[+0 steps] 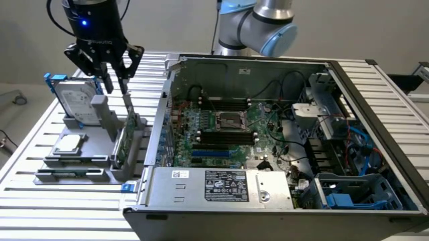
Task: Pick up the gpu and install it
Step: 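Pick up the gpu and move the gpu toward the slot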
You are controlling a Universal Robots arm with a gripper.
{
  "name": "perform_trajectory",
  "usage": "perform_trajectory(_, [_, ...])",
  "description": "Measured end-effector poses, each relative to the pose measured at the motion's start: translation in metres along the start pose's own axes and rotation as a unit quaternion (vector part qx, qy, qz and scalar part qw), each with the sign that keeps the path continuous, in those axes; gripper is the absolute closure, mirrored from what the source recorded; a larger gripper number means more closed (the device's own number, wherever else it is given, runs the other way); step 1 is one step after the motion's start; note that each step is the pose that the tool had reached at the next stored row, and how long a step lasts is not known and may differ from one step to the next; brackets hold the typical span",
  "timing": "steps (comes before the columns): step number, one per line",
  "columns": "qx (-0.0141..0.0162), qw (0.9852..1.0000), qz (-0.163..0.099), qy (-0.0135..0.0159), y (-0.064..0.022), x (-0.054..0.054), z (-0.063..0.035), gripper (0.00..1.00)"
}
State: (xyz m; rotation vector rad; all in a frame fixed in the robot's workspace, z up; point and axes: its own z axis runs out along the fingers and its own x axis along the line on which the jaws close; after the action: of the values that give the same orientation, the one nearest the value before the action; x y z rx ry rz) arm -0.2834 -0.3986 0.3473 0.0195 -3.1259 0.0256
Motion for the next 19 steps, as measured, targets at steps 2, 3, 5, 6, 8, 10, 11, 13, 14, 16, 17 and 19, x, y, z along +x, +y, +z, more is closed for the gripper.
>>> perform_trajectory(2, [0.0000,1.0000,0.000,0.0001,-0.0009,0.003,0.0037,0.64])
perform_trajectory(3, [0.0000,1.0000,0.000,0.0001,-0.0014,0.005,0.0057,0.64])
perform_trajectory(5, [0.0000,1.0000,-0.001,0.0007,-0.0030,0.008,0.0093,0.64])
perform_trajectory(6, [0.0000,1.0000,-0.001,0.0011,-0.0039,0.010,0.0112,0.64])
perform_trajectory(8, [-0.0002,1.0000,-0.002,0.0023,-0.0071,0.010,0.0149,0.64])
perform_trajectory(10, [-0.0004,1.0000,-0.003,0.0031,-0.0119,0.010,0.0186,0.64])
perform_trajectory(11, [-0.0006,1.0000,-0.003,0.0035,-0.0146,0.010,0.0205,0.64])
perform_trajectory(13, [-0.0007,1.0000,-0.005,0.0037,-0.0201,0.010,0.0242,0.64])
perform_trajectory(14, [-0.0006,1.0000,-0.006,0.0037,-0.0220,0.010,0.0261,0.64])
perform_trajectory(16, [-0.0007,1.0000,-0.008,0.0036,-0.0246,0.010,0.0298,0.64])
perform_trajectory(17, [-0.0006,0.9999,-0.010,0.0036,-0.0255,0.010,0.0316,0.64])
perform_trajectory(19, [-0.0006,0.9999,-0.013,0.0036,-0.0263,0.010,0.0353,0.64])
